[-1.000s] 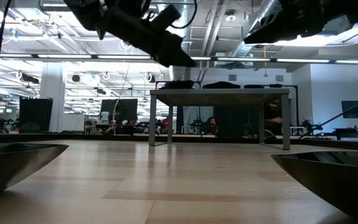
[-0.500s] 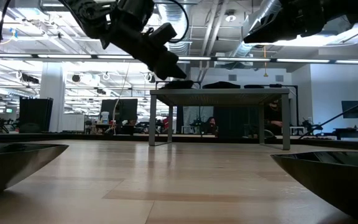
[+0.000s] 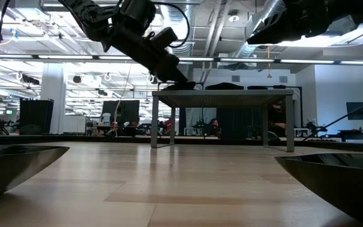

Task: Pick & Place Mini shaped plates
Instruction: Stack the black leaf-shaped plate on the other black leaf-shaped plates on the shelf

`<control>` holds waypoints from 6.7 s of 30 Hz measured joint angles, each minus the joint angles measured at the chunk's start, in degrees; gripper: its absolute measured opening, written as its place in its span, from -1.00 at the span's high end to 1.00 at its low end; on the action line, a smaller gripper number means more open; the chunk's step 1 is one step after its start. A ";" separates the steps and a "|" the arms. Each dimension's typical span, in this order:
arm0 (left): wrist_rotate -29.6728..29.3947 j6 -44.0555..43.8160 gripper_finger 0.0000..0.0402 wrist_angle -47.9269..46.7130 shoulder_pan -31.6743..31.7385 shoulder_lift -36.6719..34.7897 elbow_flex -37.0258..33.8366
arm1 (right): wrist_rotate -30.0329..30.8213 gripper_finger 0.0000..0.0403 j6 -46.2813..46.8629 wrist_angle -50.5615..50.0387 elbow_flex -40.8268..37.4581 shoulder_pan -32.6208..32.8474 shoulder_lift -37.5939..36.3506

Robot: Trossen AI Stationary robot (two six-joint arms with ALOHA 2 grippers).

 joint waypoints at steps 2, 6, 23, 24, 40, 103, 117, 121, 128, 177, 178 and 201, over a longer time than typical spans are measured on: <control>0.16 -0.50 0.55 -0.66 0.38 0.00 0.00 | 0.00 0.67 0.00 -0.02 0.00 0.00 0.00; 0.12 -0.64 0.55 -1.45 0.33 0.00 0.00 | 0.00 0.67 0.00 -0.02 0.00 0.00 0.00; 5.02 -0.64 0.92 -2.33 1.24 0.00 0.00 | 0.00 0.67 -0.03 -0.02 0.00 0.00 -0.02; 6.16 -0.64 0.96 -2.35 1.03 0.00 0.00 | 0.00 0.67 -0.10 -0.02 0.00 -0.01 -0.02; 3.81 -3.44 0.98 -1.05 0.52 0.04 0.00 | 0.02 0.67 -1.99 0.09 0.00 -0.07 -0.02; 17.60 -20.08 0.97 -4.12 21.84 -1.09 0.02 | 0.00 0.67 -1.49 -0.02 0.02 -3.06 -0.02; 16.76 -19.65 0.97 -4.36 13.81 -1.84 0.02 | -0.15 0.67 -1.07 -0.02 0.02 -2.99 -0.02; 9.75 -16.24 0.97 -4.30 11.33 -1.84 0.02 | -0.15 0.67 0.00 -0.04 0.02 -2.99 -0.02; 5.97 -15.15 0.98 -5.21 11.61 -1.84 0.02 | -0.15 0.67 0.00 -0.04 0.02 -2.99 -0.02; 1.66 -66.78 0.23 -30.78 -56.59 0.97 0.02 | -0.11 0.67 1.60 1.72 0.02 -3.06 0.00; 1.57 -67.64 0.22 -30.74 -56.69 2.22 0.02 | -0.11 0.67 2.59 1.69 0.02 -3.04 0.00; -2.05 -67.11 0.95 -29.65 -54.38 7.19 -0.07 | 0.00 0.67 4.07 1.29 0.02 -3.08 0.00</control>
